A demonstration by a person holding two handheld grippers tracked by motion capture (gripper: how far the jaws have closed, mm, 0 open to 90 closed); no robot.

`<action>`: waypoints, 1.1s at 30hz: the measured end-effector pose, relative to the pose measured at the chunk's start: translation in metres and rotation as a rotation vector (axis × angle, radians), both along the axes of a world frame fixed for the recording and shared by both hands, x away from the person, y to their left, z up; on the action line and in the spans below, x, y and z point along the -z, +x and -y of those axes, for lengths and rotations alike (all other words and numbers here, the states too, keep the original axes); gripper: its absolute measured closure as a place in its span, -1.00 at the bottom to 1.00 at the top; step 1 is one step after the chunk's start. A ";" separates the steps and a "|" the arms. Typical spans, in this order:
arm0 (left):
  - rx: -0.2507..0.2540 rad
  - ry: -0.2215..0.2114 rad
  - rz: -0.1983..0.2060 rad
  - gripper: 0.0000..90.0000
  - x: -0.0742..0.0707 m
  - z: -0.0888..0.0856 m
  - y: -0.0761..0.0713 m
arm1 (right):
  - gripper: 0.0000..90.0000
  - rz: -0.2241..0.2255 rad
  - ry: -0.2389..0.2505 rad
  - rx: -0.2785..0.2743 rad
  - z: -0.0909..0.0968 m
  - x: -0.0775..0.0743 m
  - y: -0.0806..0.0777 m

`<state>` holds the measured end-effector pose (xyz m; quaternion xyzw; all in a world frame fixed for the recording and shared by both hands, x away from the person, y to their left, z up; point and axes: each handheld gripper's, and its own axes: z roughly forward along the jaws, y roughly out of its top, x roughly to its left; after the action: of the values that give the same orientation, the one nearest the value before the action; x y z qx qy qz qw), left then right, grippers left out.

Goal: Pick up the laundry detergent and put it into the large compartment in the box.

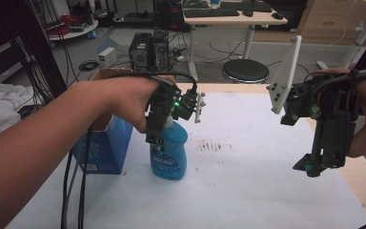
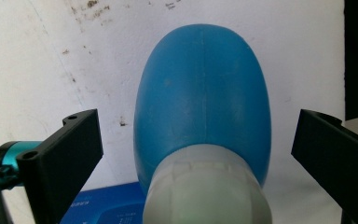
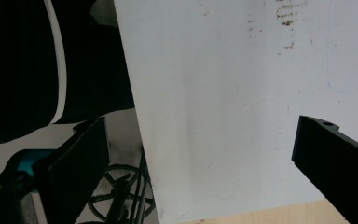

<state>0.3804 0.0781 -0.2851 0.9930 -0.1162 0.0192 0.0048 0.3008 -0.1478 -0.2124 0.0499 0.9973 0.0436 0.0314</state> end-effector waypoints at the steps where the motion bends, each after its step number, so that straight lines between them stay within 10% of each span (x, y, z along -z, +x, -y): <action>1: 0.001 0.003 -0.003 -0.96 0.001 0.000 0.000 | -0.93 -0.001 0.000 0.001 0.000 0.000 0.000; 33: 0.012 0.022 0.050 -0.95 0.010 0.004 0.001 | -0.93 0.001 0.007 0.003 0.004 0.003 0.001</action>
<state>0.3810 0.0745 -0.2952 0.9915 -0.1225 0.0427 -0.0087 0.3014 -0.1513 -0.2156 0.0516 0.9971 0.0470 0.0318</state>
